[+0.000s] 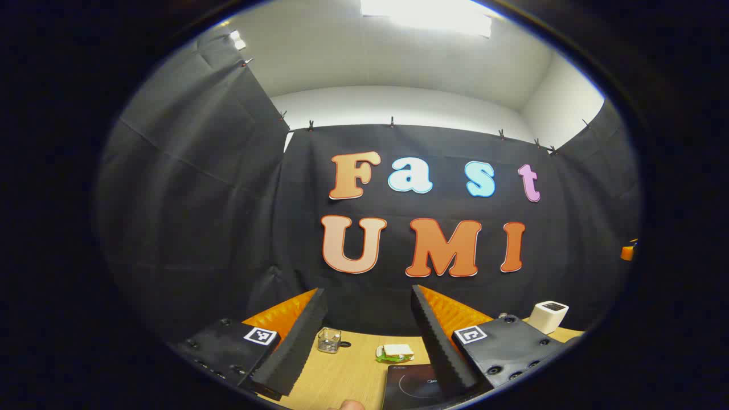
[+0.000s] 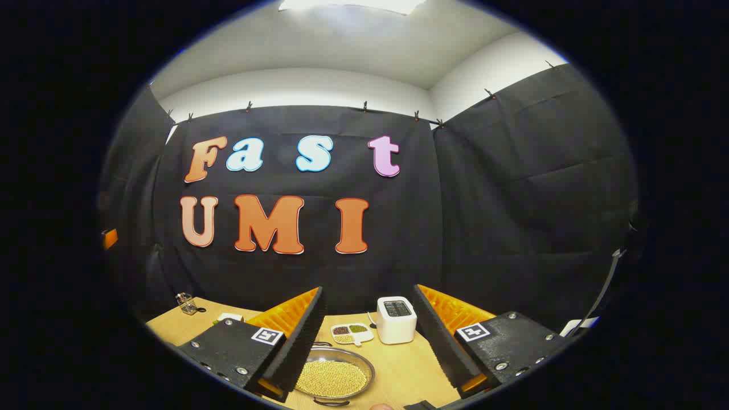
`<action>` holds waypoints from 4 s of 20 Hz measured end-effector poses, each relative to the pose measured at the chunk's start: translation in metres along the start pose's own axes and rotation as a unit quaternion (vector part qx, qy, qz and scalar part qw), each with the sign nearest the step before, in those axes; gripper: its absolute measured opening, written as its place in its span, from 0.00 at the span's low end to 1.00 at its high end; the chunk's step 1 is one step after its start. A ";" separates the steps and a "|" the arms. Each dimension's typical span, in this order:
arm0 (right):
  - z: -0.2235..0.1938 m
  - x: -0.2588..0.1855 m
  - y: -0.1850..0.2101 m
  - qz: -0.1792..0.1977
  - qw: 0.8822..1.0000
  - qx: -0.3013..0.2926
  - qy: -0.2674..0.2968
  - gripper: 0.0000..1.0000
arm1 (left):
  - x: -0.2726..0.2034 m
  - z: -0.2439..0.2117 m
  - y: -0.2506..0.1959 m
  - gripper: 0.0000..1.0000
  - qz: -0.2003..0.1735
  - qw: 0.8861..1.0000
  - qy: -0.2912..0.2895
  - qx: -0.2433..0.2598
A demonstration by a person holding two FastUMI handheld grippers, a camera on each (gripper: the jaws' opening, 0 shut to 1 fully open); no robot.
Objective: First push the handle of the pot to place it horizontally, then grasp the pot with both hands and set it on the induction cooktop.
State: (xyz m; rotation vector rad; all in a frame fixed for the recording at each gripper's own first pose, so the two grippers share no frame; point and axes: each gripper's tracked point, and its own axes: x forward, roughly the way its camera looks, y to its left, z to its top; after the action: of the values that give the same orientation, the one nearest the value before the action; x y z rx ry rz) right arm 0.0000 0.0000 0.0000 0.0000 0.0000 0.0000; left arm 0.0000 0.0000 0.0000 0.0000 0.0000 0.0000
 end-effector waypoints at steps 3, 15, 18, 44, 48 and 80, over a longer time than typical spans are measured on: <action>0.004 -0.002 -0.001 0.003 1.000 -0.011 0.001 0.95 | -0.003 -0.004 -0.023 0.97 -0.030 0.999 0.012 -0.017; 0.006 0.009 0.020 0.025 1.000 -0.010 0.011 0.95 | 0.001 -0.008 0.003 0.99 -0.002 0.999 0.041 0.013; 0.009 0.009 0.025 0.028 1.000 -0.013 0.008 0.95 | 0.004 -0.011 0.001 0.99 -0.006 0.999 0.045 0.007; -0.161 -0.011 0.098 0.127 0.977 -0.049 0.165 0.00 | 0.001 -0.021 -0.007 0.99 -0.015 0.999 0.047 0.018; -0.212 -0.024 0.115 0.148 0.964 -0.042 0.215 0.00 | -0.004 -0.018 -0.006 0.99 -0.016 0.999 0.042 0.024; -0.375 -0.027 0.078 0.094 0.911 -0.007 0.403 0.00 | -0.005 -0.024 0.002 0.99 0.001 0.999 0.038 0.028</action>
State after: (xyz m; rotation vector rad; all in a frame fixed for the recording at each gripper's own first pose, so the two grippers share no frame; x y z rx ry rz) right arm -0.0266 0.0777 -0.3754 -0.0151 0.8302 0.1929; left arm -0.0053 0.0021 -0.0245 0.0567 0.0752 0.0020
